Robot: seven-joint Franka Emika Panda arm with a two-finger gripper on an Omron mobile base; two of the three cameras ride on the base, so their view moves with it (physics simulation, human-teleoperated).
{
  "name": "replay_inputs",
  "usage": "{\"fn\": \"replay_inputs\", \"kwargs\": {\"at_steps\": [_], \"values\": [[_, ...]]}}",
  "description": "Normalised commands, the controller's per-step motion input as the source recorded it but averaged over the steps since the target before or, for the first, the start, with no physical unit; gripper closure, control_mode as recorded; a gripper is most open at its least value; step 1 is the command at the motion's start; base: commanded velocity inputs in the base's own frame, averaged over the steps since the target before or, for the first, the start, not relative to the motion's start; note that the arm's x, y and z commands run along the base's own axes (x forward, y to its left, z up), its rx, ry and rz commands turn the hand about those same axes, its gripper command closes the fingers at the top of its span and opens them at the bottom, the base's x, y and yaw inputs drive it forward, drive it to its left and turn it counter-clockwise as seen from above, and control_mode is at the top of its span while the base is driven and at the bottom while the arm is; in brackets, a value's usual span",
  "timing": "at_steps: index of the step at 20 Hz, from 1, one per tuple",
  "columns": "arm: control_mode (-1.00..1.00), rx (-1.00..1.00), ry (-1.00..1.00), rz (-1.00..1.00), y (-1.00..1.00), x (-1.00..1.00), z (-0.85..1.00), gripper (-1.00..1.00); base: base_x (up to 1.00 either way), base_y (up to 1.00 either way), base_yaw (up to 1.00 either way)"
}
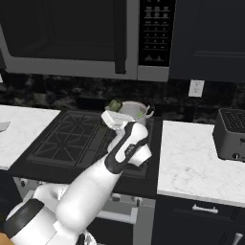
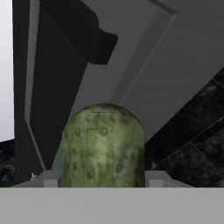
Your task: Put the corn and cucumber in the pot. Retrieve the spatula and lightly stir the vegetables in the pot.
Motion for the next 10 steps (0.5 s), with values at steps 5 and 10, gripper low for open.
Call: {"fn": "replay_inputs", "kwargs": {"at_steps": [5,10], "values": [[-1.0,0.0,-0.09,-0.19,-0.06,0.61,0.0,1.0,0.0,0.0,0.0],[-1.0,0.0,-0.02,-0.2,-0.12,0.58,-0.02,1.0,0.0,0.0,0.0]]}}
